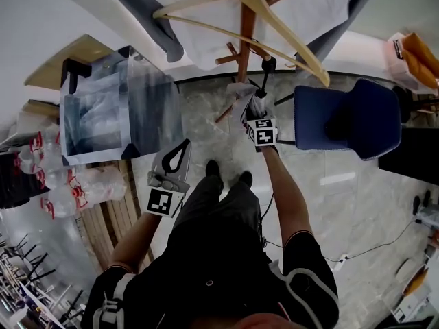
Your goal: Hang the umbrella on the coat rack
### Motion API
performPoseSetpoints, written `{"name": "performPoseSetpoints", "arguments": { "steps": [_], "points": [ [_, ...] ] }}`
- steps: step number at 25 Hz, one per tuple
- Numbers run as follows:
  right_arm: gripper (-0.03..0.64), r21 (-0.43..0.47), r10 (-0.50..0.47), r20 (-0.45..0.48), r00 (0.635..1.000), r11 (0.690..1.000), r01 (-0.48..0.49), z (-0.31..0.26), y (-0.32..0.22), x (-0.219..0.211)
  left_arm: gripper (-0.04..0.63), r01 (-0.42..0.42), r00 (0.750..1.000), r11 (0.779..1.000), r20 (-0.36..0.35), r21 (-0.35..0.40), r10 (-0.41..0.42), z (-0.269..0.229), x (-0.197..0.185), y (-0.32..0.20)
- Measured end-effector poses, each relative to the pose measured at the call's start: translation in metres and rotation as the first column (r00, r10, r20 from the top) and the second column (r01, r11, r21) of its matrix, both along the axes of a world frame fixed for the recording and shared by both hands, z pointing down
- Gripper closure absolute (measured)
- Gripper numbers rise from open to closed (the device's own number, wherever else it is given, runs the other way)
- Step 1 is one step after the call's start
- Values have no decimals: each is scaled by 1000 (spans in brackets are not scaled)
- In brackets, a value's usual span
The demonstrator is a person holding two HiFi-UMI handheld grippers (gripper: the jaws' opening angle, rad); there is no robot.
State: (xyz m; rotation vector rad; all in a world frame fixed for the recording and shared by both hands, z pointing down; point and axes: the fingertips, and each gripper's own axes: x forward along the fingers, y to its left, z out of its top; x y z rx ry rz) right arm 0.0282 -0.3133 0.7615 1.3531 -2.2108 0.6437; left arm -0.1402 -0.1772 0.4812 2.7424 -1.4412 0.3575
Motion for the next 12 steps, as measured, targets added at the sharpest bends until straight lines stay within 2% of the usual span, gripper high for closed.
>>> {"name": "performPoseSetpoints", "arguments": {
  "steps": [12],
  "points": [
    [511,44,-7,-52,999,999,9,24,-26,-11,594,6,1000,1000,23,-8,-6,14,-8,-3]
  ]
}}
